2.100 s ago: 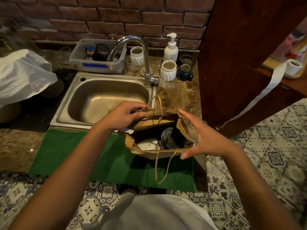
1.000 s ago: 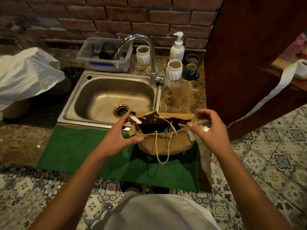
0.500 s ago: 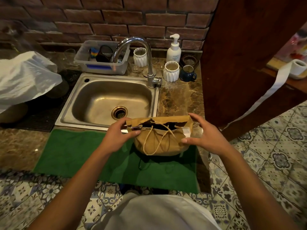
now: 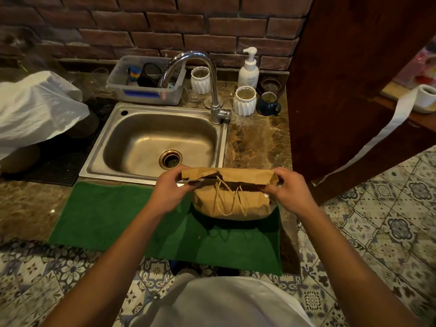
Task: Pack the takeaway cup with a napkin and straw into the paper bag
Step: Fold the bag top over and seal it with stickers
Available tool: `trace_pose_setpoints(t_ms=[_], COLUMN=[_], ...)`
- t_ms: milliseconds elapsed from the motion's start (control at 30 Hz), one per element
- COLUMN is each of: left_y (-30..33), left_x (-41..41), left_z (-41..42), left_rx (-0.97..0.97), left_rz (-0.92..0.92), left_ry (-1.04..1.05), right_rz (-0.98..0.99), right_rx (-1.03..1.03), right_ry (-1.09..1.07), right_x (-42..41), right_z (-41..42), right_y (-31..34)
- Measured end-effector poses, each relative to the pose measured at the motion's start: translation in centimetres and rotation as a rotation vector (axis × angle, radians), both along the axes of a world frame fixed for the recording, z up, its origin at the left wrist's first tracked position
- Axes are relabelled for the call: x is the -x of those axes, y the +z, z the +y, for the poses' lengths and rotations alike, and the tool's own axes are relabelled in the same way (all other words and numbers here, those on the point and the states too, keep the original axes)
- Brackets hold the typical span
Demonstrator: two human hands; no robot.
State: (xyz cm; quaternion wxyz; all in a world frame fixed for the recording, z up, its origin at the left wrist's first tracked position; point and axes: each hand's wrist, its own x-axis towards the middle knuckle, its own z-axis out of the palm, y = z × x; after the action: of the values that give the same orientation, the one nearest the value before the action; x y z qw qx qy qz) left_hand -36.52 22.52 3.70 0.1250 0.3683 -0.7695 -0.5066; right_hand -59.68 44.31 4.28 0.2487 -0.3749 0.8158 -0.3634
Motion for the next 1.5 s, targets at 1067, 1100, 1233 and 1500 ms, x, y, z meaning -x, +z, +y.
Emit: trace_pose_setpoints(t_ms=[1067, 1100, 1233, 1500], left_y=[3.8, 3.7, 3.9, 4.2], left_x=[5.9, 5.9, 6.0, 6.0], left_z=[-0.2, -0.2, -0.2, 1.0], left_rx=[0.080, 0.126, 0.258, 0.563], left_rz=[-0.288, -0.286, -0.315, -0.386], left_ry=[-0.745, -0.755, -0.764, -0.650], right_rz=[-0.056, -0.066, -0.075, -0.081], right_rx=[0.193, 0.190, 0.204, 0.262], right_ry=[-0.122, -0.137, -0.178, -0.171], right_x=[-1.0, -1.2, -1.8, -1.9], right_z=[0.5, 0.5, 0.1, -0.4], right_y=[-2.2, -2.2, -2.5, -2.4])
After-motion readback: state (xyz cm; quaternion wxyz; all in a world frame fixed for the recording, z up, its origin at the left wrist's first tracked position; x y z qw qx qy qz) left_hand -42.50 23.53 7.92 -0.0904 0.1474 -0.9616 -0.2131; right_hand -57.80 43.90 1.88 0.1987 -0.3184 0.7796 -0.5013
